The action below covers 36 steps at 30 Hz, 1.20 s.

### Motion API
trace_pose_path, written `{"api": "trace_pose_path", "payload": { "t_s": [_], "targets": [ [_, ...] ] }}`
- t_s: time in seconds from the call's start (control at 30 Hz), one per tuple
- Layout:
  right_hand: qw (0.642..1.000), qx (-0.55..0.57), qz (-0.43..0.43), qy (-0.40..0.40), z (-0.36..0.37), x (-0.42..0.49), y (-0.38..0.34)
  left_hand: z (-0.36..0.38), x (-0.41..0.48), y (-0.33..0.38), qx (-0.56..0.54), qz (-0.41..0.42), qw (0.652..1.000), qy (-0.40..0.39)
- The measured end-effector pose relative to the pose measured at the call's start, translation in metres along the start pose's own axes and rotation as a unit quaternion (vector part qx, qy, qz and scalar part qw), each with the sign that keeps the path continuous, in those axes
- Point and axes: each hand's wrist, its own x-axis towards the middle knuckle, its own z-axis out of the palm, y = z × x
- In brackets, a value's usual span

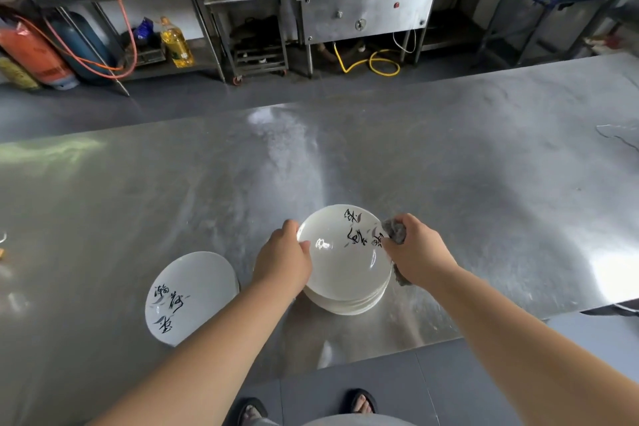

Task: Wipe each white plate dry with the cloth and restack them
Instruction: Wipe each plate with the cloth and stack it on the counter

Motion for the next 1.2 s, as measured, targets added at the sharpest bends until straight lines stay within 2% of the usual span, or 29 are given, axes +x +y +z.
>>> {"api": "trace_pose_path", "payload": {
  "t_s": [0.1,0.2,0.27,0.4,0.53,0.63,0.7,0.8,0.93,1.07,1.2],
  "targets": [
    [0.999,-0.022,0.006,0.037,0.003,-0.008,-0.004,0.001,0.007,-0.008,0.004,0.016,1.0,-0.004],
    [0.989,-0.065,-0.029,0.129,0.011,-0.021,-0.02,-0.005,0.013,-0.025,-0.037,0.022,0.999,-0.026],
    [0.985,-0.068,-0.056,0.149,0.021,-0.029,-0.04,-0.014,0.014,-0.048,-0.057,0.008,0.998,-0.021],
    [0.987,-0.07,-0.124,0.08,0.07,-0.042,-0.092,-0.038,0.006,-0.13,-0.079,-0.053,0.995,-0.005],
    [0.965,-0.127,-0.226,0.049,0.145,-0.053,-0.131,-0.057,-0.016,-0.229,-0.068,-0.162,0.985,0.001],
    [0.943,-0.208,-0.258,-0.023,0.203,-0.057,-0.146,-0.064,-0.034,-0.289,-0.053,-0.203,0.978,0.011],
    [0.937,-0.25,-0.233,-0.08,0.232,-0.057,-0.149,-0.066,-0.039,-0.318,-0.05,-0.213,0.976,0.009],
    [0.949,-0.263,-0.135,-0.11,0.258,-0.05,-0.145,-0.063,-0.036,-0.343,-0.057,-0.205,0.977,-0.011],
    [0.972,-0.178,-0.027,-0.148,0.274,-0.053,-0.138,-0.054,-0.026,-0.349,-0.088,-0.152,0.984,-0.034],
    [0.974,-0.186,-0.034,-0.128,0.278,-0.059,-0.137,-0.049,-0.019,-0.344,-0.083,-0.114,0.989,-0.054],
    [0.973,-0.202,-0.042,-0.108,0.278,-0.062,-0.14,-0.05,-0.009,-0.345,-0.098,-0.11,0.987,-0.069]
  ]
}}
